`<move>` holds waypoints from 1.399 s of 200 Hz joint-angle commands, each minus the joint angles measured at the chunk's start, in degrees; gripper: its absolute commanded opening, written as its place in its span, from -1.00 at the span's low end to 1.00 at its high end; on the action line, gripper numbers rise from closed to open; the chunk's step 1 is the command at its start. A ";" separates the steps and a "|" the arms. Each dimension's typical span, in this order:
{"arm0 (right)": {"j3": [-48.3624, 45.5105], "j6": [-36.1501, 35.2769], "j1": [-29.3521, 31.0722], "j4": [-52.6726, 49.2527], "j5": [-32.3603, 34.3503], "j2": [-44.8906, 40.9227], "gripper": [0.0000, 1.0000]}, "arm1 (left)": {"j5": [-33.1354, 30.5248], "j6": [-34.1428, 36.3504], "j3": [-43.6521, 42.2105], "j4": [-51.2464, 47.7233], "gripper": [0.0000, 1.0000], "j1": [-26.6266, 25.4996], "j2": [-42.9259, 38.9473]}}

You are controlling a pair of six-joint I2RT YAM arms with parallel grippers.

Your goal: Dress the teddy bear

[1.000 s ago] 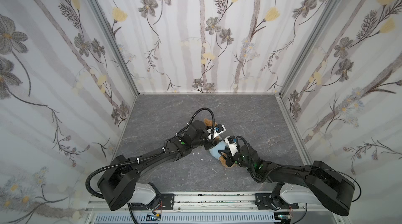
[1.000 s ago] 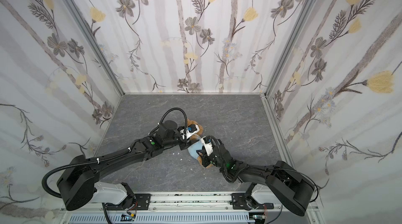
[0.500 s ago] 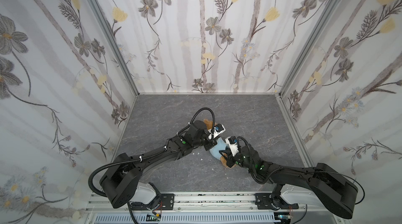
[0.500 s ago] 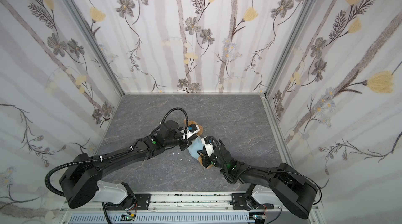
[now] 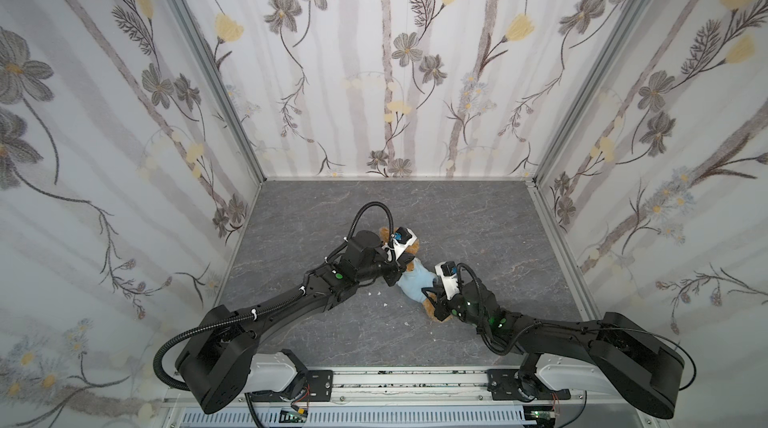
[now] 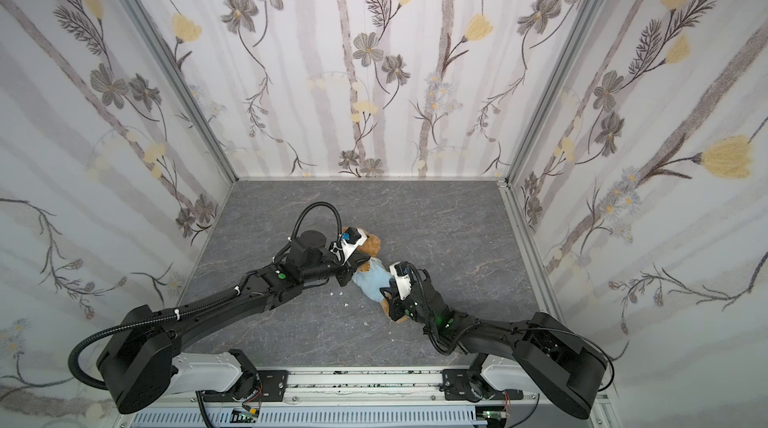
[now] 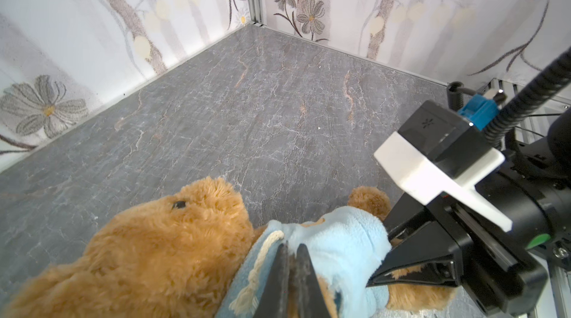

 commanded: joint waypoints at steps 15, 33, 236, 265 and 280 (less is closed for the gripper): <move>0.30 2.32 0.02 -3.42 3.00 1.62 -1.00 | -6.28 -10.21 -3.37 10.96 -1.00 2.00 -2.43; 0.42 2.57 0.01 -3.98 4.22 2.21 -1.00 | -9.65 -17.14 -4.71 12.50 -1.00 2.92 -4.41; 6.63 -1.21 0.07 -4.37 -0.01 6.28 -1.00 | -19.80 3.86 0.92 0.49 0.19 -7.90 2.53; 6.55 -1.30 0.01 -4.21 0.02 6.42 -1.00 | -21.41 3.78 0.57 0.30 -0.09 -8.31 3.34; 6.52 -1.46 0.06 -4.13 0.13 6.49 -1.00 | -21.68 3.43 -0.35 0.29 -0.28 -8.42 2.81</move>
